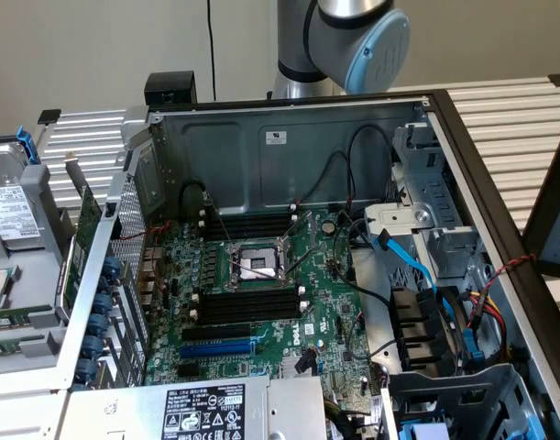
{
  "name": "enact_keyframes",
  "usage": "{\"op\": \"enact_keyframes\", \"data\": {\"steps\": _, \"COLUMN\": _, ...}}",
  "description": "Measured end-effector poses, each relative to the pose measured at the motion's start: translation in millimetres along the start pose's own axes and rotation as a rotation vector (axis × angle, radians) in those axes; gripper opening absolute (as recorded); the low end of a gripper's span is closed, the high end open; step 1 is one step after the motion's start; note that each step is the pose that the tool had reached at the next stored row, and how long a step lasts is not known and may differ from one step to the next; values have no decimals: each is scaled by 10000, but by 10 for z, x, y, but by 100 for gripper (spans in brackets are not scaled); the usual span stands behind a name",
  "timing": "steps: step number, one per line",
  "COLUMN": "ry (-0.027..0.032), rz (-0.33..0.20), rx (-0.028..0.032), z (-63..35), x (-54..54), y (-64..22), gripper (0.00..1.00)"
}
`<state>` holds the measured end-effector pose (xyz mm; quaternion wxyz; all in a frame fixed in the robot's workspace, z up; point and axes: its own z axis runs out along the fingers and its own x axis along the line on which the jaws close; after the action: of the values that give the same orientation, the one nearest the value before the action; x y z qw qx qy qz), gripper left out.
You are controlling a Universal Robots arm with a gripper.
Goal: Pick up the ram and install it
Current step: 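Reach for the ram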
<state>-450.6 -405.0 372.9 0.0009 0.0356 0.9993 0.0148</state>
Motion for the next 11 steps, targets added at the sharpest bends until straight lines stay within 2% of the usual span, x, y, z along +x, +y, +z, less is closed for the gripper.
{"op": "enact_keyframes", "data": {"steps": 11, "ry": 0, "rz": -1, "rx": 0, "z": 10, "x": 141, "y": -7, "gripper": 11}}
